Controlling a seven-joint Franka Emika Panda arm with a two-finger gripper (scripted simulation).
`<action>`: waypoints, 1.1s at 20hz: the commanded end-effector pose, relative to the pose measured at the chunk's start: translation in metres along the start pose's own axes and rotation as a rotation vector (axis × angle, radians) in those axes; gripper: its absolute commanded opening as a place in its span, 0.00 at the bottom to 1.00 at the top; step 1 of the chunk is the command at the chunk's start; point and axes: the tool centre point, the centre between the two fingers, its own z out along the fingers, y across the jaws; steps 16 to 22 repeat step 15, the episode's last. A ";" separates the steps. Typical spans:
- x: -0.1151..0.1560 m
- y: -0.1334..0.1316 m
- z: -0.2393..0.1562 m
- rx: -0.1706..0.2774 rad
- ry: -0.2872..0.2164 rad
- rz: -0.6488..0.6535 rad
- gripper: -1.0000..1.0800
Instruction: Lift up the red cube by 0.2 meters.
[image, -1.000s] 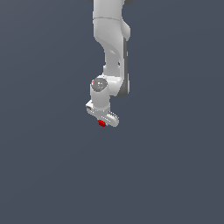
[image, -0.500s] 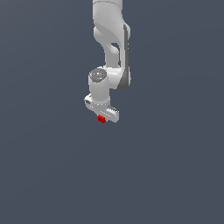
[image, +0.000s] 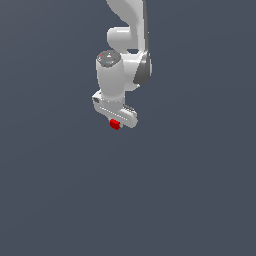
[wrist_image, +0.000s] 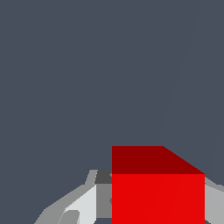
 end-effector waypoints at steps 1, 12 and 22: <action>0.000 0.000 -0.021 0.000 0.000 0.000 0.00; 0.001 -0.001 -0.071 0.000 -0.001 -0.001 0.00; 0.001 -0.001 -0.074 0.000 -0.001 -0.001 0.00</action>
